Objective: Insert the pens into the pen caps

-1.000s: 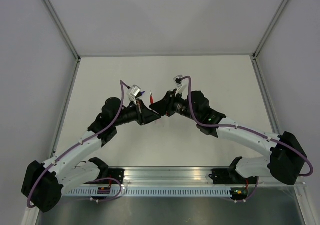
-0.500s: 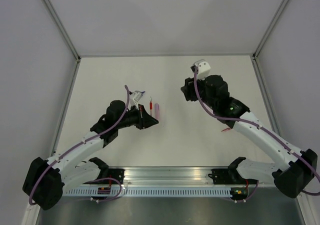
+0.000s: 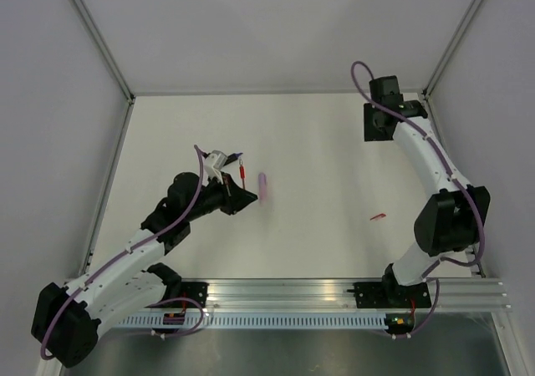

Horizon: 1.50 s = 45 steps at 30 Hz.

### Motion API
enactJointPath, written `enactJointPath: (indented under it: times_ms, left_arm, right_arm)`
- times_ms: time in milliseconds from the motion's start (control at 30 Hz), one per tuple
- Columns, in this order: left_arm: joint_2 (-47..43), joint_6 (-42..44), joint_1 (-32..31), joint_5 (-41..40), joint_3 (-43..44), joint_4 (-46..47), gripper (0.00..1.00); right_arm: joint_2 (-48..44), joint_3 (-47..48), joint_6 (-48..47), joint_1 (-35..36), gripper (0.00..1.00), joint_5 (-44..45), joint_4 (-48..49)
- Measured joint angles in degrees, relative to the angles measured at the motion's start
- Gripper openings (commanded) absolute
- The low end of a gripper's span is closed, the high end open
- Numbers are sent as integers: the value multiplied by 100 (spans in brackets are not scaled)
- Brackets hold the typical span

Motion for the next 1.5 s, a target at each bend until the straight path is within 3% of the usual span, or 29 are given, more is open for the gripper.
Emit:
enactJointPath:
  times_ms: [100,300,533,833,1500]
  left_arm:
    - [-125,9,0,-85,0,-28,2]
    - [-400,35,0,-323,-59,-212,2]
    - [-511,57,0,-463,-96,-289,2]
    - [-511,68,0,-566,-96,-323,2]
    - [-511,74,0,-566,-96,-382,2]
  right_arm:
    - [278,212,1473,-586,51,125,-503]
    - [-813,-1554,4430,-798,52,31,-901]
    - [-1534,-2516,6367,-911,52,111,-1075]
    - [-964,-3200,7182,-927,48,87,-977]
    - [-800,-4157,7294,-968,46,507,212]
